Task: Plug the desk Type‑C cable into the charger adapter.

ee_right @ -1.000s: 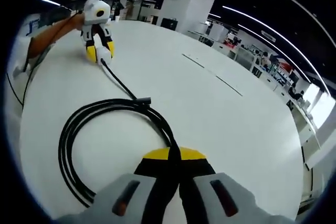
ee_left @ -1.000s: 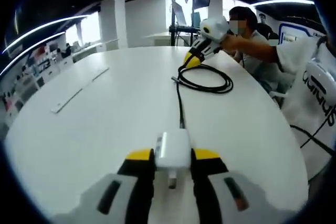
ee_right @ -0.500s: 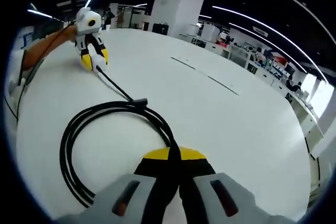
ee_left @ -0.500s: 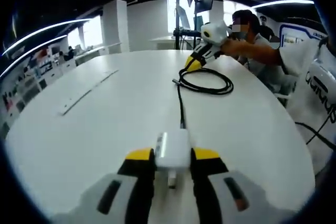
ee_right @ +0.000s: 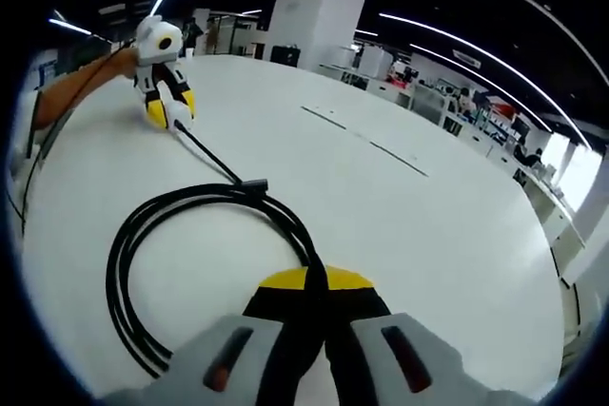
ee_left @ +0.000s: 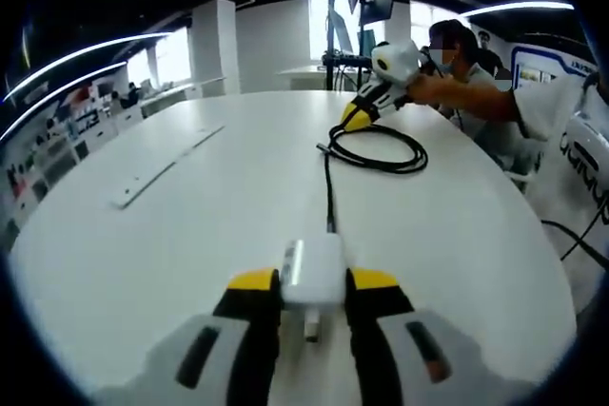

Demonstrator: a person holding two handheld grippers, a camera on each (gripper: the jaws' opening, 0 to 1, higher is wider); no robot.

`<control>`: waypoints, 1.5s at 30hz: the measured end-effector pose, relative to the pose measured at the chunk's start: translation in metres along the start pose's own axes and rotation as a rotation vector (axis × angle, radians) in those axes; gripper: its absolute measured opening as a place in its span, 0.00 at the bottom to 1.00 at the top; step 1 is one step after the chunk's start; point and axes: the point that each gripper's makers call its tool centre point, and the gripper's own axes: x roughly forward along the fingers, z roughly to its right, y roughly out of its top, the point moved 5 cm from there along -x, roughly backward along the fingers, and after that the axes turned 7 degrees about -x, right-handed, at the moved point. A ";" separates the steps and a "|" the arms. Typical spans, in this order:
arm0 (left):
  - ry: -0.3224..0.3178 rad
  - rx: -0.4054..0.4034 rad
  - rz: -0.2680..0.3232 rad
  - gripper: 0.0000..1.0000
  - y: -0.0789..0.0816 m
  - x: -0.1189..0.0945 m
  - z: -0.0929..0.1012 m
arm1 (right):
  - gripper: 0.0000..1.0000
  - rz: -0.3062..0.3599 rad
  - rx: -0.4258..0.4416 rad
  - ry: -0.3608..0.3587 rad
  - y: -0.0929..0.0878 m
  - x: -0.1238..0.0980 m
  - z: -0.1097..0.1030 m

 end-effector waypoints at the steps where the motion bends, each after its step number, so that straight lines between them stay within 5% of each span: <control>1: -0.001 0.005 0.002 0.26 0.000 0.000 0.001 | 0.02 0.000 -0.002 0.000 0.000 0.000 0.000; 14: 0.022 -0.012 0.070 0.33 -0.001 -0.013 0.003 | 0.09 0.035 0.010 -0.015 0.003 -0.002 0.000; 17: 0.054 -0.046 0.130 0.38 0.002 -0.018 0.000 | 0.11 0.058 0.016 -0.018 0.004 -0.005 -0.003; 20: 0.154 -0.110 0.233 0.50 0.004 -0.027 -0.002 | 0.16 0.123 0.026 -0.045 0.010 -0.008 -0.001; 23: 0.167 -0.139 0.313 0.50 0.005 -0.033 0.006 | 0.17 0.169 0.054 -0.046 0.012 -0.016 -0.008; 38: 0.248 -0.094 0.402 0.59 -0.005 -0.056 0.051 | 0.26 0.270 0.114 -0.058 0.014 -0.032 -0.022; 45: 0.346 -0.126 0.484 0.61 -0.021 -0.079 0.085 | 0.32 0.400 0.172 -0.064 0.022 -0.057 -0.050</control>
